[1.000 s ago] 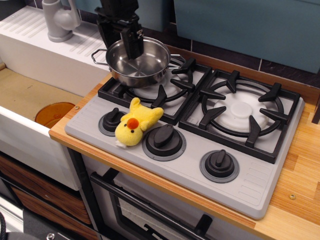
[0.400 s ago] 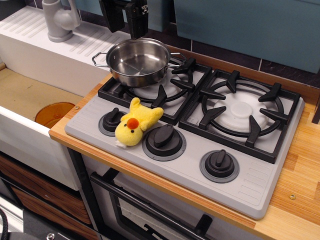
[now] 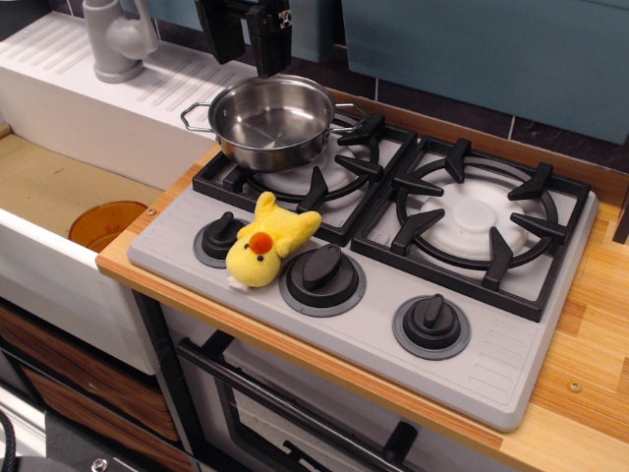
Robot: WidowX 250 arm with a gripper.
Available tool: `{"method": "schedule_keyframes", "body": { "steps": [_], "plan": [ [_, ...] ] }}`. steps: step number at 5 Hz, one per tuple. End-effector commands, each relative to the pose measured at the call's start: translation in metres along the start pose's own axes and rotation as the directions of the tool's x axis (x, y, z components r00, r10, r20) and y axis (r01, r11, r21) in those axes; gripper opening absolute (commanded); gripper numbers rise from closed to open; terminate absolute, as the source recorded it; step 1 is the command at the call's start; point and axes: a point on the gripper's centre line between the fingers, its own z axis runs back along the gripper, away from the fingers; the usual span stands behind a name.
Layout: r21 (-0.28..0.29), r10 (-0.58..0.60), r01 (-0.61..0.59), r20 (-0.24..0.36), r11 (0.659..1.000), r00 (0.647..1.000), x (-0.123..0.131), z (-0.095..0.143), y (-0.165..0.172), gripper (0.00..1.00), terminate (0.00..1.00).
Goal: Put pot or pan on stove and put stuffedduck in pot or pan
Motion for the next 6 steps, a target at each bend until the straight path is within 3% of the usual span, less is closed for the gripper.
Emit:
{"method": "schedule_keyframes", "body": {
  "steps": [1, 2, 3, 5, 6],
  "plan": [
    [0.068, -0.024, 0.018, 0.091, 0.998, 0.996, 0.011, 0.039, -0.004, 1.00, 0.00],
    [0.170, 0.004, -0.022, 0.109, 0.985, 0.994, -0.009, 0.041, -0.028, 1.00, 0.00],
    [0.212, 0.031, -0.055, 0.115, 0.976, 0.993, -0.020, 0.044, -0.050, 1.00, 0.00],
    [0.224, 0.046, -0.075, 0.133, 0.972, 0.990, -0.049, 0.045, -0.071, 1.00, 0.00],
    [0.205, 0.037, -0.069, 0.157, 0.976, 0.987, -0.065, 0.032, -0.069, 1.00, 0.00]
  ]
}}
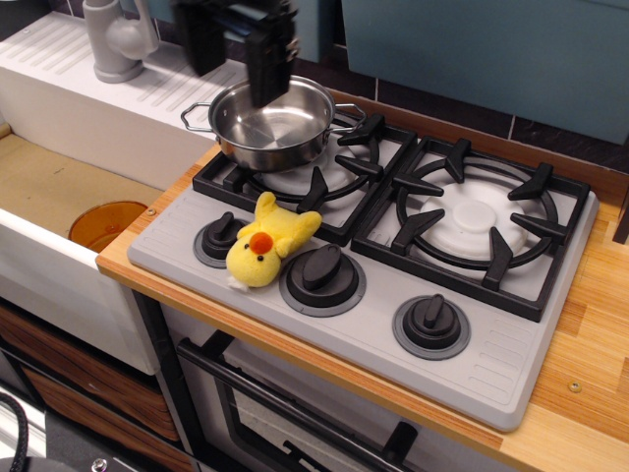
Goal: Put pot or pan on stove and put stuffedduck in pot or pan
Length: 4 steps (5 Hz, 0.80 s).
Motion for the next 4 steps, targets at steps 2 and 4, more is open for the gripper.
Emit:
{"method": "schedule_keyframes", "body": {
  "steps": [2, 4],
  "plan": [
    [0.005, 0.016, -0.017, 0.141, 1.000, 0.990, -0.027, -0.025, -0.011, 1.00, 0.00],
    [-0.002, 0.011, -0.011, 0.200, 1.000, 0.980, -0.031, -0.053, -0.019, 1.00, 0.00]
  ]
}}
